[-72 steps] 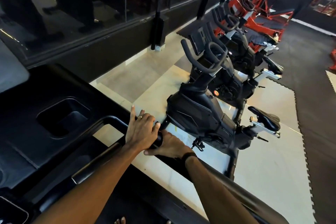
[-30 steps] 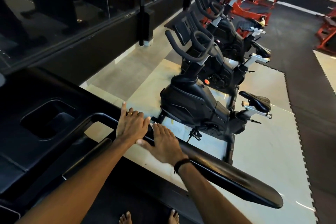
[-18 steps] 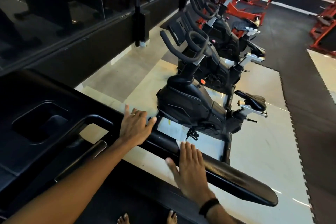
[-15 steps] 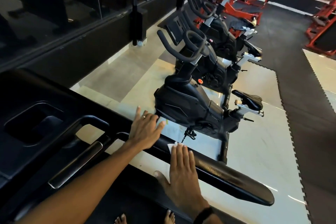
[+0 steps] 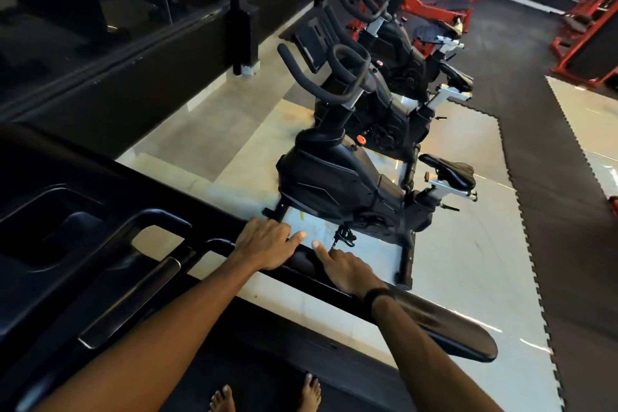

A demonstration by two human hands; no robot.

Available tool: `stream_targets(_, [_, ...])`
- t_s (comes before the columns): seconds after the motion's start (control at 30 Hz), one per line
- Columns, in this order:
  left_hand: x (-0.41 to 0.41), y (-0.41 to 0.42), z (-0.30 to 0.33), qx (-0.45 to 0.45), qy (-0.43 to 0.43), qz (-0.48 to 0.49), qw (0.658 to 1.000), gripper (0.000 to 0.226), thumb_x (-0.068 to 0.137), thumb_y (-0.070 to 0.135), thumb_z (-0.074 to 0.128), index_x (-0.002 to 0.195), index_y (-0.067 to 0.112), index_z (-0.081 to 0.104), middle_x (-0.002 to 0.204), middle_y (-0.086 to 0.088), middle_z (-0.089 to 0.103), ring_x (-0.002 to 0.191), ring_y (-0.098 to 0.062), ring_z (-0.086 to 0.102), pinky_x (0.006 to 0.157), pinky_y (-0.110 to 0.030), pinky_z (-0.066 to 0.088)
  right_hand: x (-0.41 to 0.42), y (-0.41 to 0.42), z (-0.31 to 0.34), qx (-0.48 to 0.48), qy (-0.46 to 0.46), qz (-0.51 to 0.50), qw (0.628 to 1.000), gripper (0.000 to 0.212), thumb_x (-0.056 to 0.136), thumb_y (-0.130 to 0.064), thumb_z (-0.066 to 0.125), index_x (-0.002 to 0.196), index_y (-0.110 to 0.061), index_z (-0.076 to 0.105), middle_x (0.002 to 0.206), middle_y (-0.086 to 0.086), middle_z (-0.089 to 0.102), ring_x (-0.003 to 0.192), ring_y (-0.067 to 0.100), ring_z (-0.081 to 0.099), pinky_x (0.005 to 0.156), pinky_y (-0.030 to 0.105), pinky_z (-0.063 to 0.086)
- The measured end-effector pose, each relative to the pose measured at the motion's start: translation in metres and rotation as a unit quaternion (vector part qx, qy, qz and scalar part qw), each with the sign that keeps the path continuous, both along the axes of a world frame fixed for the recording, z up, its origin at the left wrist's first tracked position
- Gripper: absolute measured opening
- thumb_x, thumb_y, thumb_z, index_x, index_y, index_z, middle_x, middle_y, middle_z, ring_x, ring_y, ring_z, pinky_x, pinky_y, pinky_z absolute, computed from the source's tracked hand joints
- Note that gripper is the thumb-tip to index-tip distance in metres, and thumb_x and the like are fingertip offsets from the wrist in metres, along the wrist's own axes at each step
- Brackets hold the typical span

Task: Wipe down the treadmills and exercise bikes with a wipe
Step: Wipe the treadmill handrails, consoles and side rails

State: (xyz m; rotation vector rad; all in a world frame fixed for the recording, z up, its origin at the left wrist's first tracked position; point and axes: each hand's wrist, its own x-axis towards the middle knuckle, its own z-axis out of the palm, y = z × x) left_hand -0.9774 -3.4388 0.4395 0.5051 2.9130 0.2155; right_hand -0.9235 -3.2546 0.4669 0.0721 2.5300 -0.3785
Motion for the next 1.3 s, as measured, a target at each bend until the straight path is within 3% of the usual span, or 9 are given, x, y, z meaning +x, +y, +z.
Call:
stream_targets(0.1, [-0.004,0.002,-0.004,-0.028,0.002,-0.021,0.999,0.060,0.099,0.060,0.026,0.100,0.020,0.071,0.100,-0.009,0.072,0.097,-0.028,0.065,0.091,-0.042,0.041,0.044,-0.002,-0.007,0.055,0.153,0.012,0.987,0.110,0.081,-0.078,-0.024,0.132,-0.016,0.052,0.124,0.008,0.061,0.115,0.028,0.056,0.101,0.039,0.041])
stream_targets(0.3, [-0.004,0.005,-0.004,-0.021,0.016,-0.029,0.999,0.058,0.100,0.056,0.030,0.075,0.015,0.063,0.078,-0.005,0.067,0.080,-0.026,0.063,0.091,-0.042,0.043,0.104,-0.020,-0.029,0.109,0.280,0.038,0.953,0.090,0.099,-0.071,0.027,0.148,0.004,0.039,0.153,0.025,0.039,0.145,0.040,0.034,0.115,0.052,0.021])
stream_targets(0.47, [-0.005,0.004,-0.002,-0.027,0.008,-0.042,0.999,0.059,0.100,0.057,0.028,0.081,0.015,0.066,0.087,-0.008,0.070,0.087,-0.029,0.066,0.085,-0.039,0.045,0.064,-0.020,-0.005,0.052,0.203,0.075,0.975,0.097,0.092,-0.080,0.020,0.147,-0.003,0.039,0.149,0.017,0.046,0.140,0.035,0.040,0.120,0.048,0.025])
stream_targets(0.67, [-0.003,0.001,0.007,-0.031,-0.030,-0.053,0.998,0.060,0.101,0.057,0.026,0.083,0.016,0.065,0.092,-0.009,0.068,0.092,-0.028,0.063,0.087,-0.039,0.040,0.009,0.023,0.015,-0.064,-0.042,-0.074,0.994,0.099,0.086,-0.085,0.003,0.140,-0.019,0.053,0.143,0.012,0.054,0.126,0.030,0.053,0.106,0.045,0.036])
stream_targets(0.8, [-0.003,-0.001,0.008,-0.027,-0.031,-0.055,0.998,0.060,0.101,0.057,0.026,0.085,0.016,0.066,0.094,-0.010,0.068,0.094,-0.029,0.063,0.090,-0.040,0.041,0.041,0.048,0.000,-0.009,0.060,-0.058,0.996,0.114,0.072,-0.091,-0.018,0.113,-0.017,0.059,0.112,0.005,0.065,0.109,0.027,0.059,0.106,0.047,0.038])
stream_targets(0.9, [-0.003,0.000,0.007,-0.020,-0.030,-0.054,0.998,0.060,0.101,0.056,0.028,0.080,0.014,0.065,0.088,-0.009,0.066,0.092,-0.029,0.063,0.089,-0.040,0.040,0.088,0.044,-0.012,0.073,0.136,-0.004,0.988,0.122,0.073,-0.082,-0.031,0.153,-0.015,0.032,0.157,0.006,0.037,0.148,0.025,0.028,0.123,0.046,0.010])
stream_targets(1.03, [-0.003,0.003,0.008,-0.029,-0.020,-0.058,0.998,0.057,0.102,0.054,0.027,0.075,0.015,0.057,0.092,-0.011,0.068,0.093,-0.030,0.063,0.092,-0.041,0.040,0.131,0.013,-0.023,0.064,0.238,-0.025,0.969,0.092,0.097,-0.075,0.008,0.158,-0.006,0.010,0.166,0.012,0.005,0.154,0.030,-0.002,0.121,0.044,-0.003])
stream_targets(1.17, [-0.002,0.006,0.008,-0.045,-0.024,-0.063,0.997,0.052,0.103,0.054,0.024,0.073,0.018,0.048,0.100,-0.012,0.068,0.098,-0.030,0.062,0.092,-0.042,0.040,0.118,-0.016,-0.020,0.057,0.283,0.013,0.957,0.091,0.100,-0.071,0.020,0.154,0.002,0.026,0.162,0.021,0.024,0.152,0.034,0.015,0.119,0.048,0.005])
stream_targets(1.3, [-0.002,0.005,0.004,-0.064,-0.028,-0.053,0.996,0.057,0.103,0.056,0.022,0.090,0.019,0.062,0.109,-0.007,0.070,0.105,-0.028,0.062,0.091,-0.041,0.039,0.076,-0.033,-0.013,0.073,0.262,0.051,0.961,0.097,0.097,-0.074,0.009,0.143,0.003,0.047,0.144,0.023,0.051,0.146,0.038,0.034,0.119,0.051,0.000])
